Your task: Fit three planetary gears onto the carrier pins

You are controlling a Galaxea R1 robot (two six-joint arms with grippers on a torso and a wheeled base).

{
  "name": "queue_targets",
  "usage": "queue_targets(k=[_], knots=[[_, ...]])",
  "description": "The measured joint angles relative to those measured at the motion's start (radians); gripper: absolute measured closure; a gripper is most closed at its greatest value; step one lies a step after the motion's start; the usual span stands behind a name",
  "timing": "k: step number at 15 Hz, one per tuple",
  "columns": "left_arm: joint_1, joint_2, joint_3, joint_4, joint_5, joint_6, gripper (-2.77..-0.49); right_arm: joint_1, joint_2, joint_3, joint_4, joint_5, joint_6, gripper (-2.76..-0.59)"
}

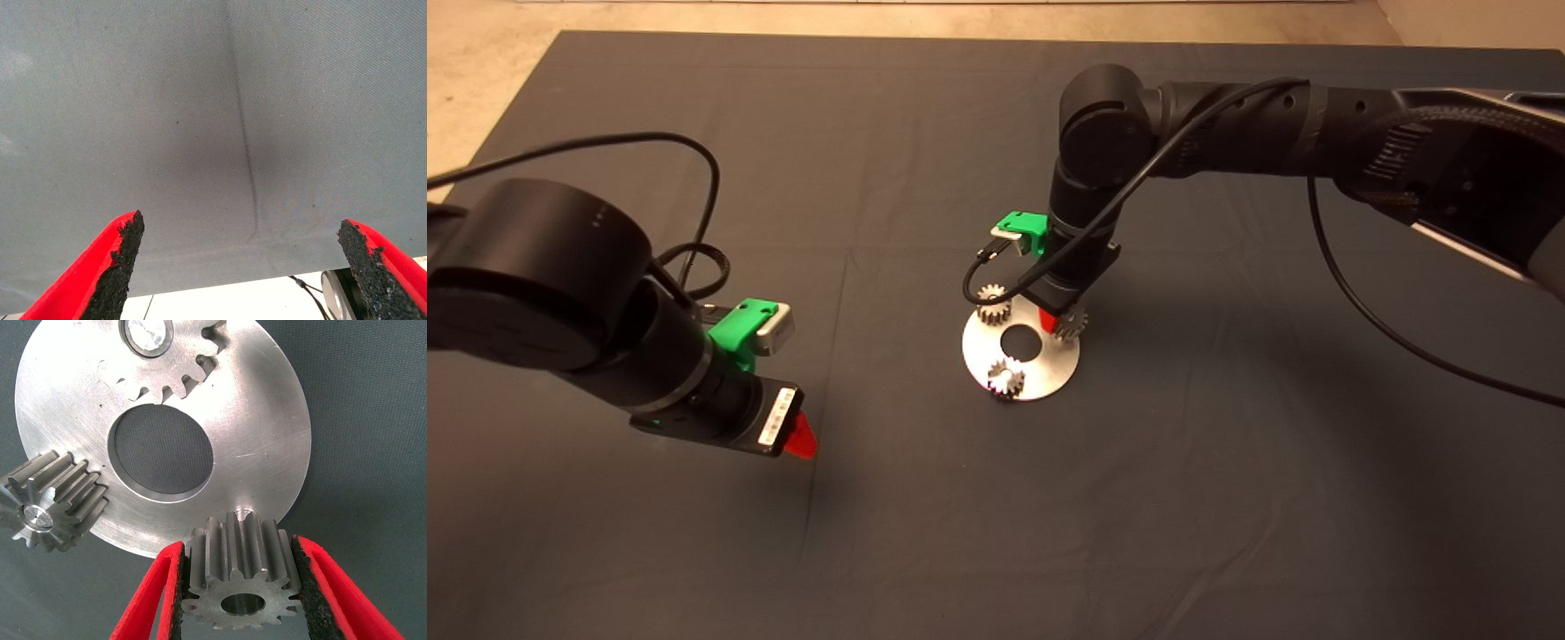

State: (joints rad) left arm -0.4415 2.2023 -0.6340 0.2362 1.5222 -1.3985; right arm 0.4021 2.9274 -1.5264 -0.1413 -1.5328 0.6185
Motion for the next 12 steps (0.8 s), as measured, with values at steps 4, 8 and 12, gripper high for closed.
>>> queue_targets(k=[4, 8, 12], knots=[[0.000, 0.000, 0.000, 0.000, 0.000, 0.000, -2.07, 0.000, -0.005, 0.000, 0.000, 0.002, 0.000, -1.00], [0.000, 0.000, 0.000, 0.000, 0.000, 0.000, -2.07, 0.000, -0.005, -0.001, 0.000, 0.002, 0.000, -1.00], [0.000, 0.000, 0.000, 0.000, 0.000, 0.000, -2.07, 0.000, -0.001, -0.001, 0.000, -0.002, 0.000, -1.00]])
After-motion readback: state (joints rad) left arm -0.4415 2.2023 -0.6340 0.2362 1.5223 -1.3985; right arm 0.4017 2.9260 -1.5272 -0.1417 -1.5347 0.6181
